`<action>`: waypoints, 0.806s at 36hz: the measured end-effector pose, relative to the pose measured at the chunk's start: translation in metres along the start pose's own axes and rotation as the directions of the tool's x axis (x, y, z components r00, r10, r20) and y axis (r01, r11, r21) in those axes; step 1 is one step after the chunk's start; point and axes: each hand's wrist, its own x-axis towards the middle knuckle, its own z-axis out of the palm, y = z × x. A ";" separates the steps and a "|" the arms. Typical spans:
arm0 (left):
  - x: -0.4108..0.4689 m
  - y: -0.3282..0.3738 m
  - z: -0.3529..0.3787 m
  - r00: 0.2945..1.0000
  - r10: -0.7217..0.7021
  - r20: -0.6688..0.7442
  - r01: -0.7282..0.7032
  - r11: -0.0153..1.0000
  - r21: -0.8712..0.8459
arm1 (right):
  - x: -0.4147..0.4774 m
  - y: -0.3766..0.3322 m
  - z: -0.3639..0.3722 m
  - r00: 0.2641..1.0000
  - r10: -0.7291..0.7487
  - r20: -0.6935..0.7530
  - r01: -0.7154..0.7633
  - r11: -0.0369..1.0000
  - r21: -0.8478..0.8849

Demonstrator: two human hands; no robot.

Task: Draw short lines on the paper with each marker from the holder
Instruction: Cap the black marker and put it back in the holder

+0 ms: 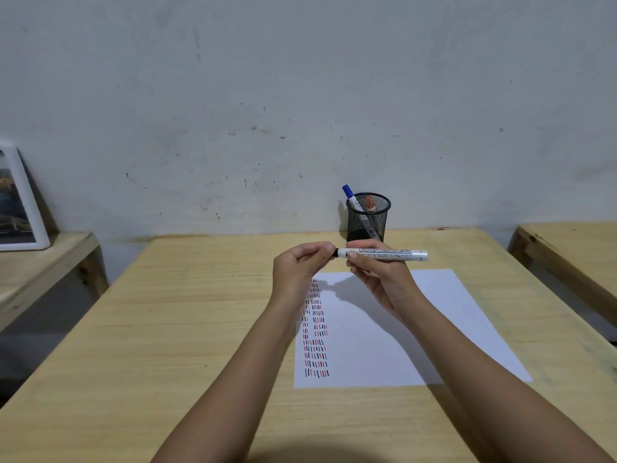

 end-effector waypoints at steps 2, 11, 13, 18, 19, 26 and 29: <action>0.001 0.000 -0.001 1.000 0.016 -0.013 -0.015 1.000 0.013 | -0.001 -0.001 -0.002 1.000 0.014 0.004 -0.015 0.999 0.034; 0.014 0.019 -0.015 0.996 0.055 -0.070 -0.055 0.998 0.008 | -0.003 -0.005 -0.026 0.998 -0.017 -0.062 0.010 0.994 -0.111; 0.018 0.023 -0.013 0.995 0.080 -0.060 -0.078 0.996 0.031 | -0.003 -0.004 -0.028 0.999 -0.041 -0.035 0.032 0.973 -0.227; 0.031 0.034 0.001 0.981 0.191 0.022 -0.191 0.956 0.222 | 0.004 -0.011 -0.028 0.996 -0.089 0.017 0.085 0.848 -0.522; 0.032 0.036 0.006 0.977 0.210 0.048 -0.215 0.943 0.255 | 0.006 -0.014 -0.027 0.995 -0.092 0.032 0.094 0.827 -0.555; 0.046 0.040 0.036 0.950 0.246 0.192 -0.302 0.880 0.367 | 0.022 -0.023 -0.030 0.990 -0.127 0.056 0.131 0.717 -0.685; 0.053 0.039 0.042 0.939 0.262 0.224 -0.334 0.852 0.403 | 0.028 -0.029 -0.035 0.986 -0.164 0.041 0.145 0.691 -0.708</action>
